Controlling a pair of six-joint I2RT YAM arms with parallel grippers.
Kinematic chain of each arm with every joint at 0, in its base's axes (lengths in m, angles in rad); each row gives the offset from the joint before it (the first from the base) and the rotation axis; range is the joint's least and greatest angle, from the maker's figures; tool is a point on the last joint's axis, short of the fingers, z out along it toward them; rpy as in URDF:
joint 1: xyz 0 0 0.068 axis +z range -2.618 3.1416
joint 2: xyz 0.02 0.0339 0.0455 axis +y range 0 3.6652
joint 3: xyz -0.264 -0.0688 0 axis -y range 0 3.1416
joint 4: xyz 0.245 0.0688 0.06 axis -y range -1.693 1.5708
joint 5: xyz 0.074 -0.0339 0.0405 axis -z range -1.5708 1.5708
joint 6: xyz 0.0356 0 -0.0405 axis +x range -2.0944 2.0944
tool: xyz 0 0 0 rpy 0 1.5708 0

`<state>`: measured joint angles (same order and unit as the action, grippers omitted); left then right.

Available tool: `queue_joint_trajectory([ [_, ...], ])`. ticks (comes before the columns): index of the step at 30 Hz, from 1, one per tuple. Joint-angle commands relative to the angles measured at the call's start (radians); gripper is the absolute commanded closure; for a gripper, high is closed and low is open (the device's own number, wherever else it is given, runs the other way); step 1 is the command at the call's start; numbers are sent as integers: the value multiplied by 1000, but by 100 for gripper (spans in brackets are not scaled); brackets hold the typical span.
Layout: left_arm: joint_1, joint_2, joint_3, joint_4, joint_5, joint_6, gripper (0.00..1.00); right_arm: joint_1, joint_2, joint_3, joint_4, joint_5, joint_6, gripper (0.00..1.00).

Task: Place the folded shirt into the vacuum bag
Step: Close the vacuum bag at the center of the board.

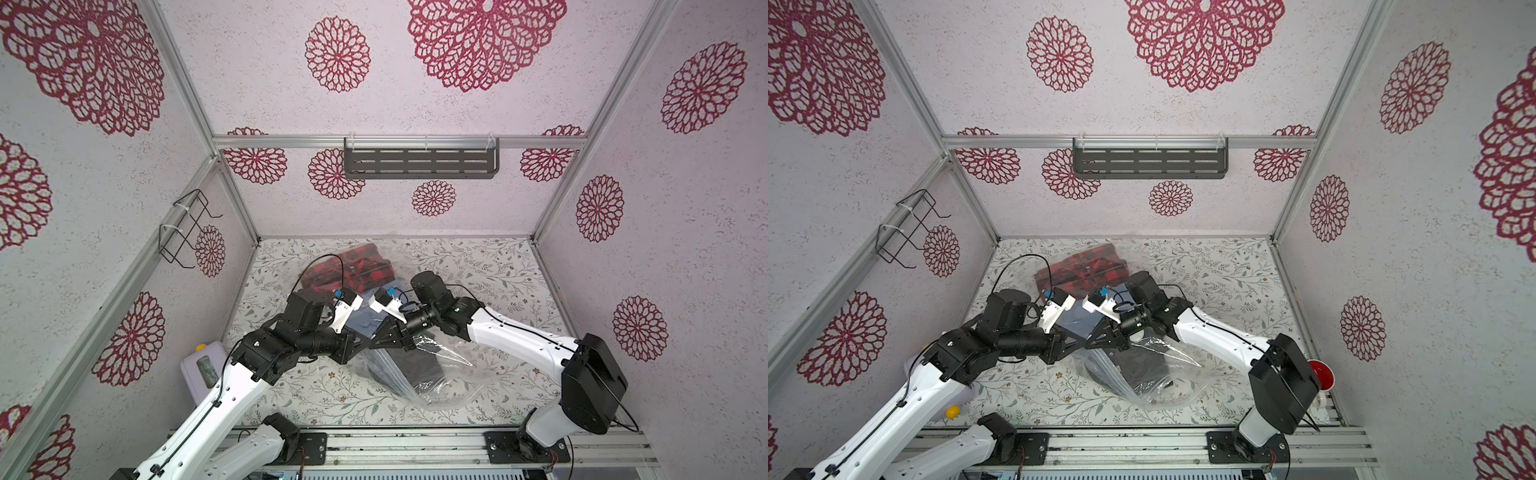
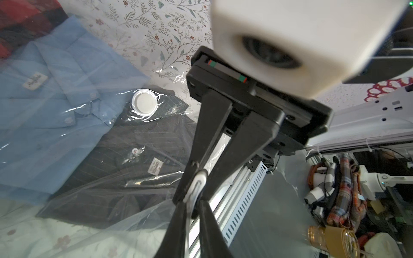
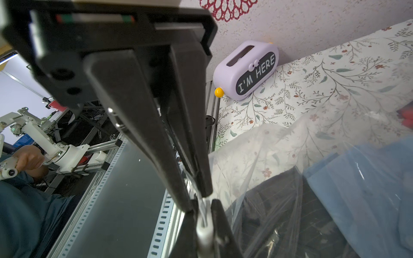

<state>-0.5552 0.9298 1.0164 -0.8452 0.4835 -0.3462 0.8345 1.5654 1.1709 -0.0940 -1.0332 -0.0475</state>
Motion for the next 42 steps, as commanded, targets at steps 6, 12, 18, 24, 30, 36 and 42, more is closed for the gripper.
queue_joint_trajectory([
  [6, -7, -54, -13, 32, -15, 5, 100, 3, -13, 12, 112, -32, 38, 100],
  [12, 1, -133, -19, 84, -143, -51, 100, 7, -22, -58, 279, -30, 154, 100],
  [18, 13, -181, -68, 231, -261, -126, 100, 29, -42, -146, 443, 22, 269, 100],
  [24, 61, -206, -79, 282, -321, -140, 100, 32, -81, -200, 430, 66, 269, 100],
  [30, 111, -215, -82, 285, -329, -140, 100, 32, -119, -233, 403, 85, 258, 100],
  [36, 138, -227, -80, 270, -337, -132, 100, 31, -136, -250, 341, 102, 220, 100],
  [42, 168, -234, -75, 265, -349, -135, 100, 30, -164, -261, 277, 126, 184, 100],
])
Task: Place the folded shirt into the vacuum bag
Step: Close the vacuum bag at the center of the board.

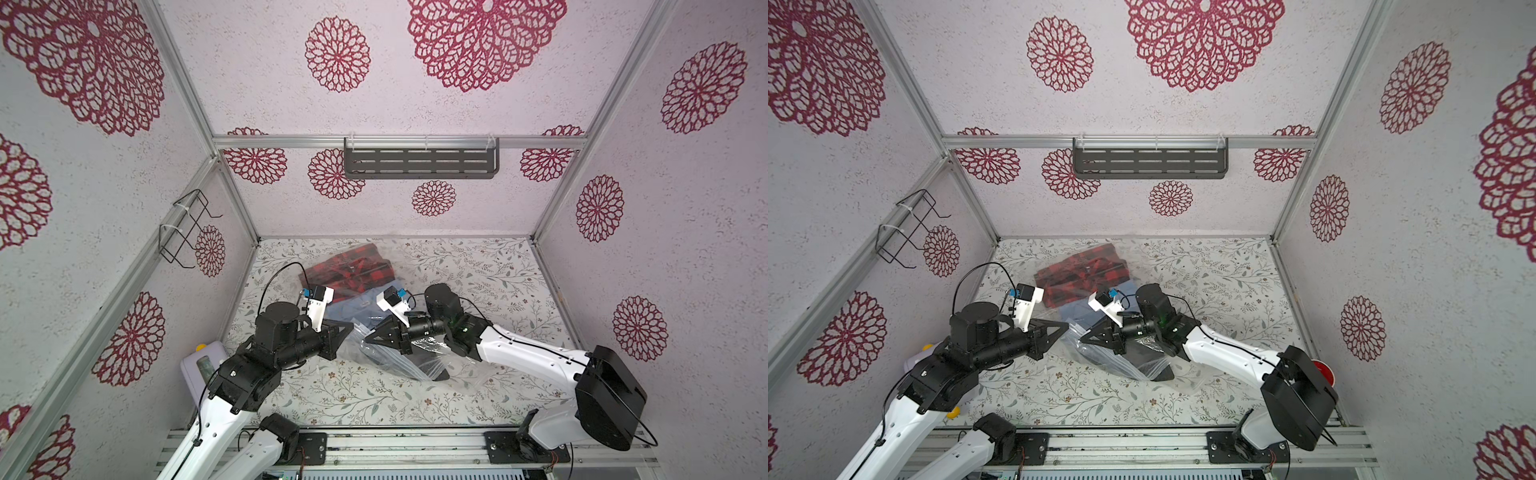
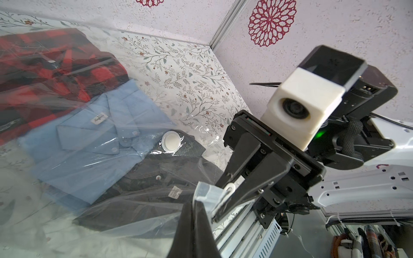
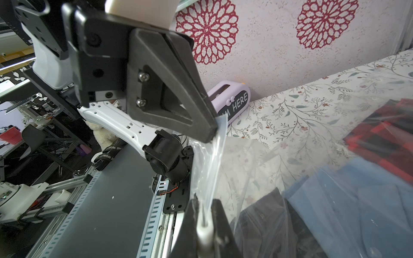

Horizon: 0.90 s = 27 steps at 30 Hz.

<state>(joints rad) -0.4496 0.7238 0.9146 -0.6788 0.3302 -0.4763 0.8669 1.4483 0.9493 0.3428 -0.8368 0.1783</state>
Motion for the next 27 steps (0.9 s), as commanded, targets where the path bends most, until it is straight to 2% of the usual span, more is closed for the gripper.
queue_joint_trajectory([
  [1, 68, -30, 30, 98, -201, -7, 100, -3, -53, -41, -175, -65, -52, 100],
  [15, 102, -64, 54, 104, -286, -31, 100, -3, -67, 15, -436, 82, -169, 100],
  [27, 121, -94, 58, 101, -344, -38, 100, -3, -83, 54, -605, 196, -217, 100],
])
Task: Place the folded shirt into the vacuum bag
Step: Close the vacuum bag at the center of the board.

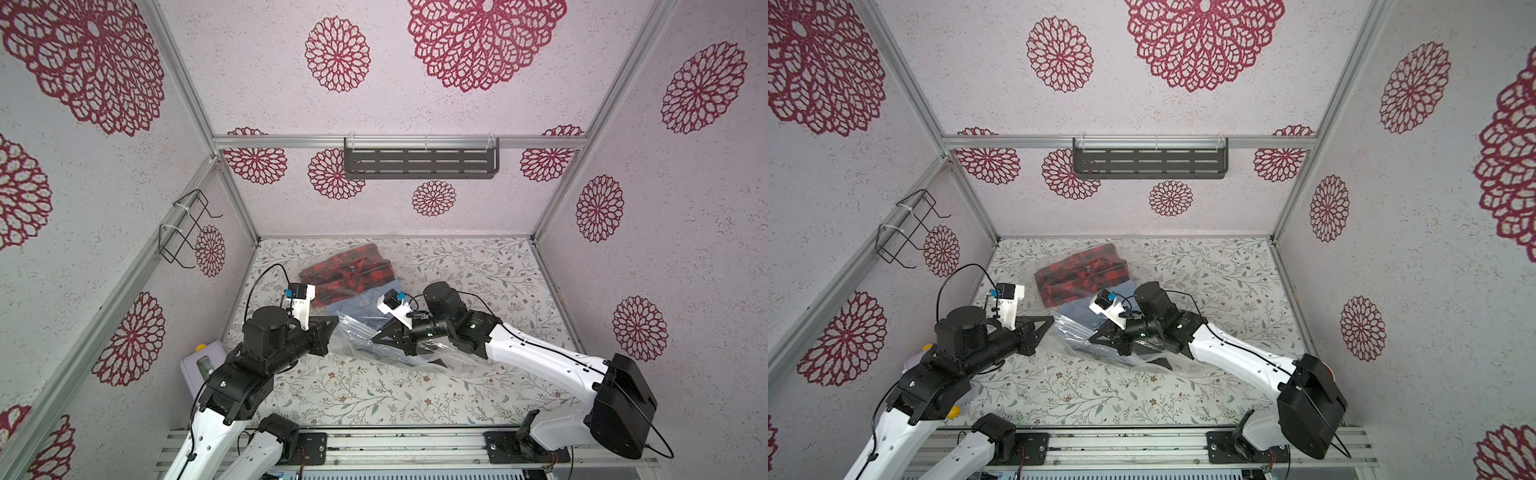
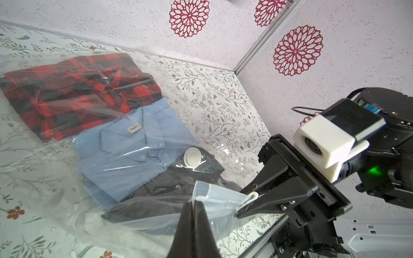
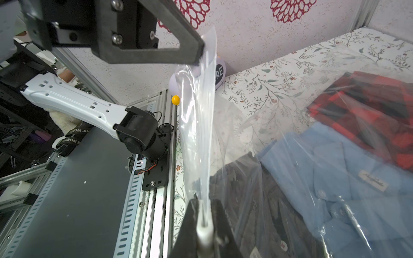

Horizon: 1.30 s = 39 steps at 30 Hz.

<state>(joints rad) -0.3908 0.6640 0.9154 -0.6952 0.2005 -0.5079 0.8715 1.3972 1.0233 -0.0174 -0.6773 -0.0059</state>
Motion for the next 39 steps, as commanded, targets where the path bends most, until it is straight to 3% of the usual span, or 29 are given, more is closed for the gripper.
queue_joint_trajectory([
  [1, 63, -35, 57, 120, -214, -7, 100, -6, -33, -20, -249, 43, -32, 100],
  [25, 75, -131, 43, 26, -354, -5, 100, -8, 8, 34, -360, 90, -108, 100],
  [39, 77, -103, 80, -20, -416, 23, 100, -11, 10, 26, -372, 131, -101, 100],
])
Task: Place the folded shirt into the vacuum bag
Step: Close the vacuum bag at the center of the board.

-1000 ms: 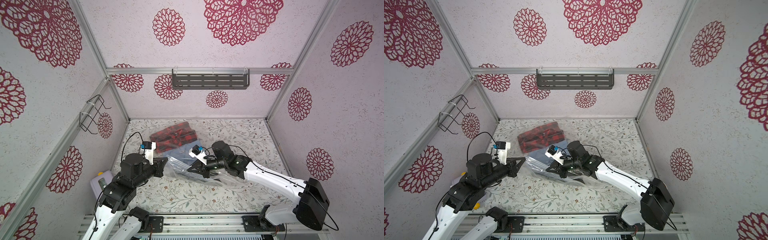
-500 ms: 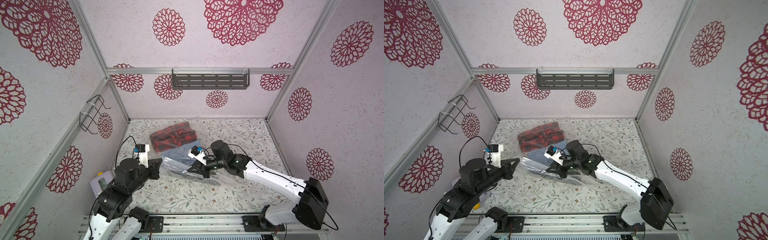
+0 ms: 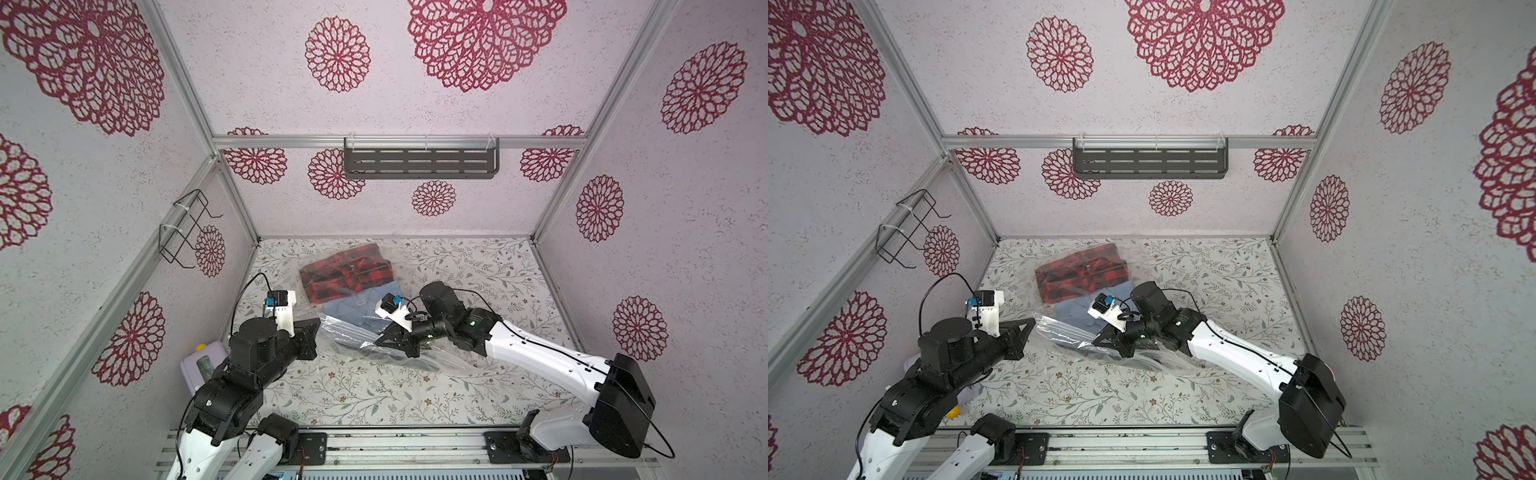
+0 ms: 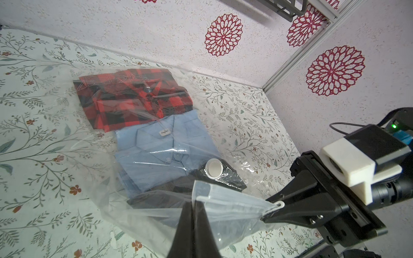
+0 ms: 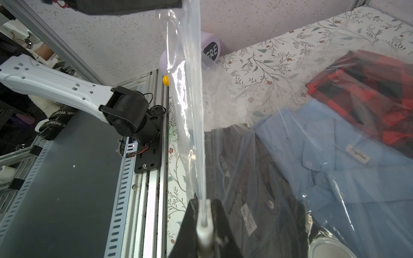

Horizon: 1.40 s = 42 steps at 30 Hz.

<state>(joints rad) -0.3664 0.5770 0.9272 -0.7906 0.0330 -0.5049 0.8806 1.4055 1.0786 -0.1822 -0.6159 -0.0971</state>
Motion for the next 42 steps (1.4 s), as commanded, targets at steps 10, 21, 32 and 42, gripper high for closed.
queue_joint_trajectory([
  [10, 58, 26, 86, 73, -345, 38, 100, -20, -14, -4, -250, 103, -5, 100],
  [21, 73, 65, 121, 75, -392, 60, 100, -32, -46, -14, -282, 128, -11, 100],
  [32, 115, 69, 141, 71, -396, 65, 100, -40, -86, -65, -269, 142, 5, 100],
  [42, 139, 92, 179, 81, -373, 68, 100, -45, -108, -78, -283, 189, 31, 100],
])
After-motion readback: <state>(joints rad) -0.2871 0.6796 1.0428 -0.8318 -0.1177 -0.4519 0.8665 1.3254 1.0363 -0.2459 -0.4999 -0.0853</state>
